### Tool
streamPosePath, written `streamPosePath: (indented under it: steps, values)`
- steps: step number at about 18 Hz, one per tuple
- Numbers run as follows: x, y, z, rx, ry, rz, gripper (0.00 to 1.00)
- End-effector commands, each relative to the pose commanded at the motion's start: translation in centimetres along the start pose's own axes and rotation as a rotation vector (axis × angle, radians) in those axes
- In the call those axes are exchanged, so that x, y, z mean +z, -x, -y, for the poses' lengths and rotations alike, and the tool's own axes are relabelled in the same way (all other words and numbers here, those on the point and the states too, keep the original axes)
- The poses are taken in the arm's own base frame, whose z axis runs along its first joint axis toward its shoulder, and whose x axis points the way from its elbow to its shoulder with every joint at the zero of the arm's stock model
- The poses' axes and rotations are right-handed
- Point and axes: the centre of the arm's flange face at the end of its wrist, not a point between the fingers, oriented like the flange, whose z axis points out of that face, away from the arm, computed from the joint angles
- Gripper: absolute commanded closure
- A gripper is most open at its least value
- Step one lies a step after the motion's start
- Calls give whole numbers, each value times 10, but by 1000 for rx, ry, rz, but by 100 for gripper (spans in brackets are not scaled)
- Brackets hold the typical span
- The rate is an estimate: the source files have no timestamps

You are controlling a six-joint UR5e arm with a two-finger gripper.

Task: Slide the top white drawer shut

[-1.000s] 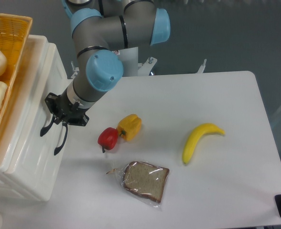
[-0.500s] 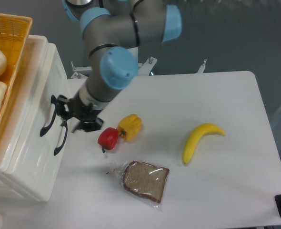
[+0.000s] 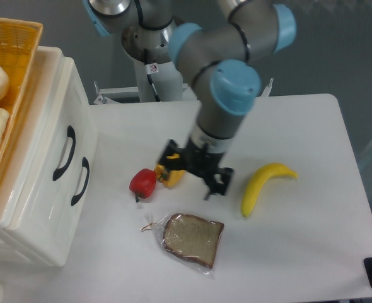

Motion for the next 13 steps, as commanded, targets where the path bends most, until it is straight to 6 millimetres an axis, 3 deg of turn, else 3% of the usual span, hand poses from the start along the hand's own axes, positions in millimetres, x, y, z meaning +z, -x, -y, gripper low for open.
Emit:
streamPosePath:
  steps: [2,4,6,8,13]
  values:
    - [0,26,-18,49,2,14,0]
    - [7,37,-35,173,16,1,0]
    - [22,42,-40,304,50,-13,0]
    - [17,49,-51,330,76,-1,0]
    - [15,52,-56,324,84,3,0]
